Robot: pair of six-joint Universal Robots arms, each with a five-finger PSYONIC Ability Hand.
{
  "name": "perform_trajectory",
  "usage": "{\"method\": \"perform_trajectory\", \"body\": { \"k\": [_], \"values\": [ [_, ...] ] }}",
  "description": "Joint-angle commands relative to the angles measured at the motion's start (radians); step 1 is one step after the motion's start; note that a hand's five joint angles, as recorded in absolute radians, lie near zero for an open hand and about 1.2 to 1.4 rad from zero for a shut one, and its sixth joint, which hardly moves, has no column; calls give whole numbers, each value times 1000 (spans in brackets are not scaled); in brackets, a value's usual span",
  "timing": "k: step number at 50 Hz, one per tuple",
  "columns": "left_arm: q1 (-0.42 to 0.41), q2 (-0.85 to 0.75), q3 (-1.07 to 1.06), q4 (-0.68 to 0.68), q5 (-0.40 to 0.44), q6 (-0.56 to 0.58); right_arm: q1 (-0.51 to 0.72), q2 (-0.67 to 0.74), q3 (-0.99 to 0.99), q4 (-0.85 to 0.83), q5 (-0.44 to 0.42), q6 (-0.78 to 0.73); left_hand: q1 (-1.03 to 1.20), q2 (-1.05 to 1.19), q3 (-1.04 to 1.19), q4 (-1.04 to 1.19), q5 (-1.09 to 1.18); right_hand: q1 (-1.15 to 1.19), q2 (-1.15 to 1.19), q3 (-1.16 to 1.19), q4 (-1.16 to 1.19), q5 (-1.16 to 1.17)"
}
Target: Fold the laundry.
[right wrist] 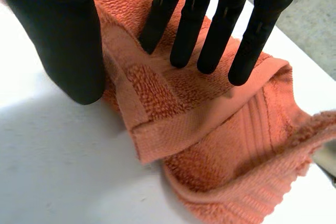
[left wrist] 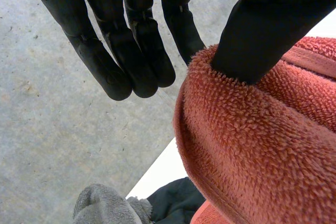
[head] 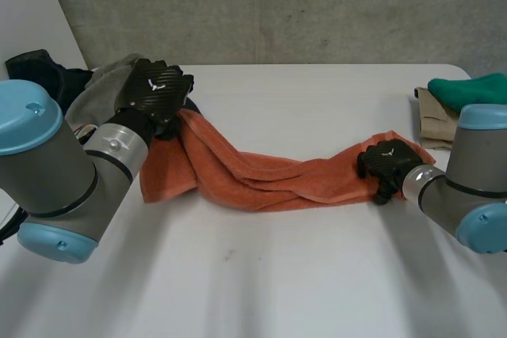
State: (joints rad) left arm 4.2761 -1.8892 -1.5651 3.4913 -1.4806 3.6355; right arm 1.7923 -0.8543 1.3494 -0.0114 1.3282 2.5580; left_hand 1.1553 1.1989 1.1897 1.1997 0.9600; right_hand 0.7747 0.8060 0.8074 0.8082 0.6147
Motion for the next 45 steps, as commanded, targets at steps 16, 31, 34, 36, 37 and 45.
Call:
{"method": "perform_trajectory", "body": {
  "k": [16,31,34,36,37,45],
  "values": [
    [73,-99,151,-57,28,77,-22,-48,-321,160,-27,-85,241,197,207,197,262,622,590,589,588,607],
    [131,153,372,-629,79,54,-146,-227,-653,957,-133,-113,241,197,207,197,262,622,590,589,588,607],
    [165,114,369,-762,121,77,-148,-190,-639,1140,-130,-251,241,197,207,197,262,622,590,589,588,607],
    [179,72,370,-819,140,90,-143,-167,-619,1173,-121,-310,241,197,207,197,262,622,590,589,588,607],
    [189,18,376,-860,151,104,-133,-140,-599,1163,-106,-343,241,197,207,197,262,622,590,589,588,607],
    [179,-284,557,-856,82,141,-54,20,-600,932,-38,-303,241,197,207,197,262,622,590,589,588,607]
  ]
}}
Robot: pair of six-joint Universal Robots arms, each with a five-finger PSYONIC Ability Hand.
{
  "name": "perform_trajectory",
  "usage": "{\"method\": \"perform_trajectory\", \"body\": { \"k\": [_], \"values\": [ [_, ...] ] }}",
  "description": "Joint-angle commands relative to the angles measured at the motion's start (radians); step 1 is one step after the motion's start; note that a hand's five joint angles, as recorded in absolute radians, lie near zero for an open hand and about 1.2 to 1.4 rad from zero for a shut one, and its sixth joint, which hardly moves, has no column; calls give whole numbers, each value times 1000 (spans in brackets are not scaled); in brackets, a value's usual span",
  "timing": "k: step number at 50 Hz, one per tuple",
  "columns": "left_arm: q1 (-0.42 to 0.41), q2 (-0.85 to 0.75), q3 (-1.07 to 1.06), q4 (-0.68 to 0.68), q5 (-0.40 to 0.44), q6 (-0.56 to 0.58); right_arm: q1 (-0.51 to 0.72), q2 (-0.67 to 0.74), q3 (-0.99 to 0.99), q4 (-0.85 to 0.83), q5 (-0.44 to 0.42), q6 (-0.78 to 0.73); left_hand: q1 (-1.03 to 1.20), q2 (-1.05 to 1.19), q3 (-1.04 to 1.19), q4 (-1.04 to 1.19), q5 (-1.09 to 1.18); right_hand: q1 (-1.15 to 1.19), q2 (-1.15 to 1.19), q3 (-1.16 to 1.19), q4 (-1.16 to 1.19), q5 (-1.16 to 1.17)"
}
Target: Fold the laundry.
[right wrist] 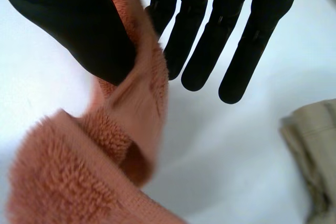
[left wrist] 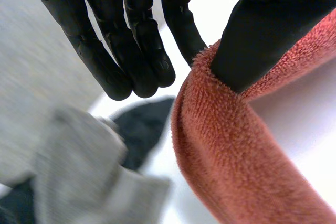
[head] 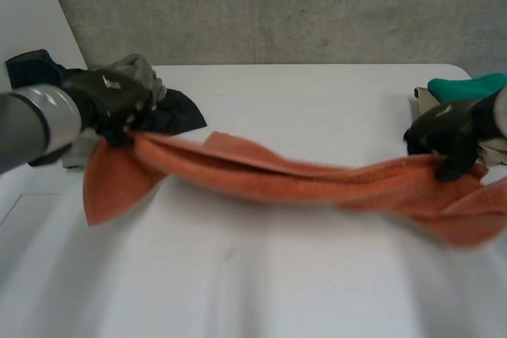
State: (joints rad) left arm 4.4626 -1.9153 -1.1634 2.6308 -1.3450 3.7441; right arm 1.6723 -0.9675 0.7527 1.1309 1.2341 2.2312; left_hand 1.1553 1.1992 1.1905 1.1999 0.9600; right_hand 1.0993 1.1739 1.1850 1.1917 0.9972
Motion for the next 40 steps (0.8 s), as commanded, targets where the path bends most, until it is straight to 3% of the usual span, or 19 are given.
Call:
{"method": "perform_trajectory", "body": {
  "k": [1,6,9,12,16,20,32,40],
  "values": [
    [-13,-281,195,11,-62,37,73,148,-27,-253,62,39,241,197,206,196,262,297,222,211,205,225],
    [-43,-344,550,81,-98,74,109,207,-263,-584,139,221,241,197,206,196,262,297,222,211,205,225],
    [-49,-311,683,164,-111,56,106,190,-369,-842,251,405,241,197,206,196,262,297,222,211,205,225],
    [-48,-236,732,354,-138,-25,99,139,-351,-1071,312,539,241,197,206,196,262,297,222,211,205,225],
    [-51,-140,653,610,-157,-162,101,69,-224,-1269,276,575,241,197,206,196,262,297,222,211,205,225],
    [-51,-85,503,690,-146,-219,104,30,-121,-1313,214,576,241,197,206,196,262,297,222,211,205,225],
    [-60,-142,9,707,-143,-149,113,67,172,-1153,67,544,241,197,206,196,262,297,222,211,205,225],
    [-83,-241,-200,770,-138,-72,130,148,416,-988,16,325,241,197,206,196,262,297,222,211,205,225]
  ]
}}
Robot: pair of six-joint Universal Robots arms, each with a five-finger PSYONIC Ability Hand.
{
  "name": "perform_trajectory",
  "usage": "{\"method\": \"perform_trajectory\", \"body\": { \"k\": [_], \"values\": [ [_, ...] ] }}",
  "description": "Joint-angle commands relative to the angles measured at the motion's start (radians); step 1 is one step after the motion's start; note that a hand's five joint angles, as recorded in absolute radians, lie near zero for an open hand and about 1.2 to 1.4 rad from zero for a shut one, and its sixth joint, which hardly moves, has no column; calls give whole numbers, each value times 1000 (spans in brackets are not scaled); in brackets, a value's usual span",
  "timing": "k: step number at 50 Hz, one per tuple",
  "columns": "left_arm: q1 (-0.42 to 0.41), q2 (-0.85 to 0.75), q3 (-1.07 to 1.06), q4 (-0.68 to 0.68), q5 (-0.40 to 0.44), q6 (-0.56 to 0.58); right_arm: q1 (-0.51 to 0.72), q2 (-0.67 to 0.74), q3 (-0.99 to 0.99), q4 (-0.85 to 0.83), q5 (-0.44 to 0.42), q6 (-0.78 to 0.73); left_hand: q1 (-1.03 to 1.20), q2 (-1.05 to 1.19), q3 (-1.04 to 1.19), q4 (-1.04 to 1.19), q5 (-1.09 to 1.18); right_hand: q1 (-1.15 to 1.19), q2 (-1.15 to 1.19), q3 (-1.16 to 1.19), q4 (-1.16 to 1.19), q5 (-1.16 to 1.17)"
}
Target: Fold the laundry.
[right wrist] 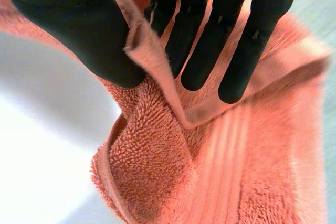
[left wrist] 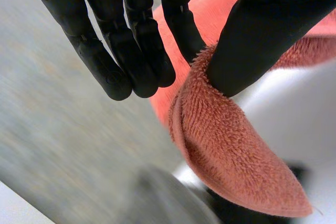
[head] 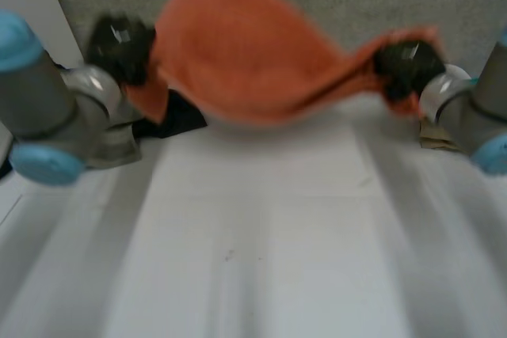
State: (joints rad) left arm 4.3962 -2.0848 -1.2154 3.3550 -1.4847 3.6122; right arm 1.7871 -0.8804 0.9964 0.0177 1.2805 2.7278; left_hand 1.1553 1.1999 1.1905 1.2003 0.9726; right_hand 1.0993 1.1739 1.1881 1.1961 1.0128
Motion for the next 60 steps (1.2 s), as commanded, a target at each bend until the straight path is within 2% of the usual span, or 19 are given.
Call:
{"method": "perform_trajectory", "body": {
  "k": [1,3,5,8,10,15,27,31,32,38,43,46,50,55,59,60],
  "values": [
    [-15,-72,-168,52,3,66,14,64,185,140,-29,-198,241,196,206,196,249,297,222,208,200,209],
    [-14,-67,-180,57,7,68,6,72,203,185,-30,-247,241,196,206,196,249,297,222,208,200,209],
    [-7,-52,-193,57,11,66,2,73,202,218,-30,-258,241,196,206,196,249,139,64,50,42,51],
    [-4,-35,-200,55,12,62,-2,69,191,248,-30,-250,241,196,206,196,249,24,-51,-65,-73,-64],
    [-6,-15,-211,54,12,57,-2,61,179,278,-27,-240,241,196,206,196,249,-152,-227,-241,-249,-240],
    [-9,15,-234,52,18,52,-3,37,162,327,-26,-224,241,196,206,196,249,-270,-345,-359,-367,-358],
    [-12,49,-268,52,35,51,18,99,73,312,-23,-230,241,196,206,196,249,-191,-266,-280,-288,-279],
    [-9,49,-266,52,34,51,23,136,12,314,-18,-235,241,196,206,196,249,76,1,-13,-21,-12],
    [-9,49,-265,52,34,51,23,141,-13,317,-18,-229,241,196,206,196,249,257,182,168,160,169],
    [-7,61,-262,40,29,52,14,100,-50,327,-3,-204,241,196,206,196,249,297,222,208,200,209],
    [-3,141,-283,-49,14,57,-41,-66,48,315,8,-154,241,196,206,196,249,297,222,208,200,209],
    [-3,202,-294,-118,9,65,-78,-192,126,323,-7,-178,241,196,206,196,249,297,222,208,200,209],
    [5,301,-319,-302,18,94,-124,-293,215,436,-15,-307,241,196,206,196,249,297,222,208,200,209],
    [43,361,-342,-617,78,187,-184,-370,298,751,-10,-576,241,196,206,196,249,297,222,208,200,209],
    [52,356,-364,-752,138,259,-196,-367,341,921,25,-725,241,196,206,196,249,297,222,208,200,209],
    [52,348,-368,-746,144,273,-196,-359,346,927,34,-738,241,196,206,196,249,297,222,208,200,209]
  ]
}}
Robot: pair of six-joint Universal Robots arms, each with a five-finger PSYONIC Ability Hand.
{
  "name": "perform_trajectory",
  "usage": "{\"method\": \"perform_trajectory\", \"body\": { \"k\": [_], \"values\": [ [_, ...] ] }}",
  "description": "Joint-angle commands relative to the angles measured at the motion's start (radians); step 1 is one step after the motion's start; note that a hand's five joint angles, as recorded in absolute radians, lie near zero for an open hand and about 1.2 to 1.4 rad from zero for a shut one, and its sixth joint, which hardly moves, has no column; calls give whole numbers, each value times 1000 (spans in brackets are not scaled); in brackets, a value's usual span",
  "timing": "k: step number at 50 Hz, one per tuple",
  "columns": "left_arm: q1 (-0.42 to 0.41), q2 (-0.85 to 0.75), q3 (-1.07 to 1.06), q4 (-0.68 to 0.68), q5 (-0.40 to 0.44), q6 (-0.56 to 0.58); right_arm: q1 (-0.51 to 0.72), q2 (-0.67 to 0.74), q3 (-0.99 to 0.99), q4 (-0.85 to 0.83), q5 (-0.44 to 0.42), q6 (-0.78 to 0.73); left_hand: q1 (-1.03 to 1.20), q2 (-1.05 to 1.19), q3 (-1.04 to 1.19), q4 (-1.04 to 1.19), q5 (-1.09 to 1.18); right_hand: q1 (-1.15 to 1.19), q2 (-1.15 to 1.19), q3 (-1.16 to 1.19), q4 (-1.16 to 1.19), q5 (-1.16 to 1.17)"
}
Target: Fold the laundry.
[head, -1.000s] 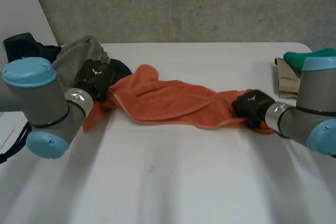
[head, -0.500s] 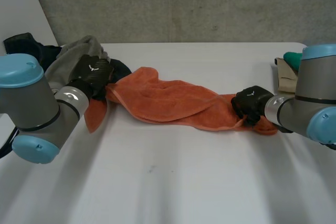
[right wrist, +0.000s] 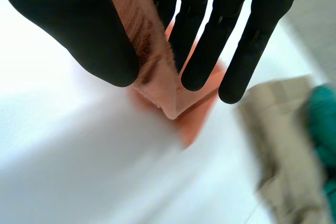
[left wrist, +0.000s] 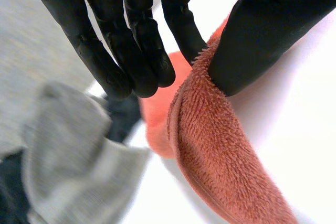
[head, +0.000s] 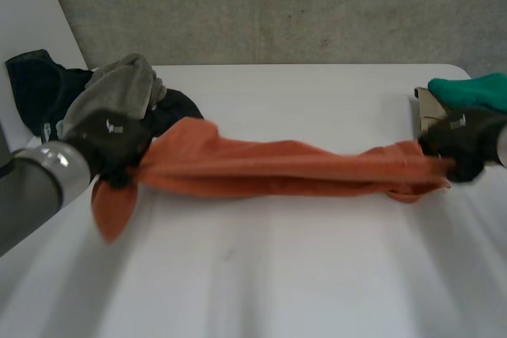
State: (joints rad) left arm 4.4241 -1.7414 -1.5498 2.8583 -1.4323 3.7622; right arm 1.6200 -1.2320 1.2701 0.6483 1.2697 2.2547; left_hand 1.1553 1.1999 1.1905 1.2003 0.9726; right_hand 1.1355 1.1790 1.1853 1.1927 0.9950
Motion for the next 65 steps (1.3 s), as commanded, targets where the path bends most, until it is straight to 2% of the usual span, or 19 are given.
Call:
{"method": "perform_trajectory", "body": {
  "k": [1,6,10,17,18,21,22,25,26,30,33,41,47,53,58,63,65],
  "values": [
    [24,-7,-35,-240,96,135,-26,2,75,294,53,-268,241,196,206,196,249,261,217,211,204,227],
    [21,-170,16,-157,61,208,20,94,64,216,86,-236,241,196,206,196,249,261,217,211,204,227],
    [-9,-318,202,-122,-34,238,63,176,-15,136,119,-205,241,196,206,196,249,261,217,211,204,227],
    [-77,-398,612,-108,-102,209,136,278,-385,-54,186,1,241,196,206,196,249,261,217,211,204,227],
    [-84,-402,719,-82,-109,199,142,289,-488,-124,200,78,241,196,206,196,249,261,217,211,204,227],
    [-94,-397,859,-13,-123,174,143,293,-610,-267,223,195,241,196,206,196,249,261,217,211,204,227],
    [-94,-388,929,56,-137,150,138,289,-653,-368,238,263,241,196,206,196,249,261,217,211,204,227],
    [-88,-362,978,159,-155,108,126,269,-669,-537,261,348,241,196,206,196,249,261,217,211,204,227],
    [-81,-336,978,240,-166,73,121,250,-655,-647,275,385,241,196,206,196,249,261,217,211,204,227],
    [-71,-288,923,393,-168,-2,118,209,-592,-839,277,390,241,196,206,196,249,261,217,211,204,227],
    [-63,-276,866,414,-163,-21,118,195,-552,-865,261,385,241,196,206,196,249,261,217,211,204,227],
    [-45,-271,593,405,-151,-29,123,187,-416,-823,198,385,241,196,206,196,249,261,217,211,204,227],
    [-48,-286,361,408,-135,-24,132,190,-209,-724,119,376,241,196,206,196,249,261,217,211,204,227],
    [-49,-363,137,444,-70,16,97,236,23,-647,44,295,241,196,206,196,249,261,217,211,204,227],
    [-29,-446,99,490,-60,77,63,263,115,-611,48,212,241,196,206,196,249,261,217,211,204,227],
    [8,-500,114,490,-53,103,34,263,133,-601,62,210,241,196,206,196,249,261,217,211,204,227],
    [23,-518,128,480,-48,108,21,260,130,-601,73,236,-1,-46,-36,-46,7,261,217,211,204,227]
  ]
}}
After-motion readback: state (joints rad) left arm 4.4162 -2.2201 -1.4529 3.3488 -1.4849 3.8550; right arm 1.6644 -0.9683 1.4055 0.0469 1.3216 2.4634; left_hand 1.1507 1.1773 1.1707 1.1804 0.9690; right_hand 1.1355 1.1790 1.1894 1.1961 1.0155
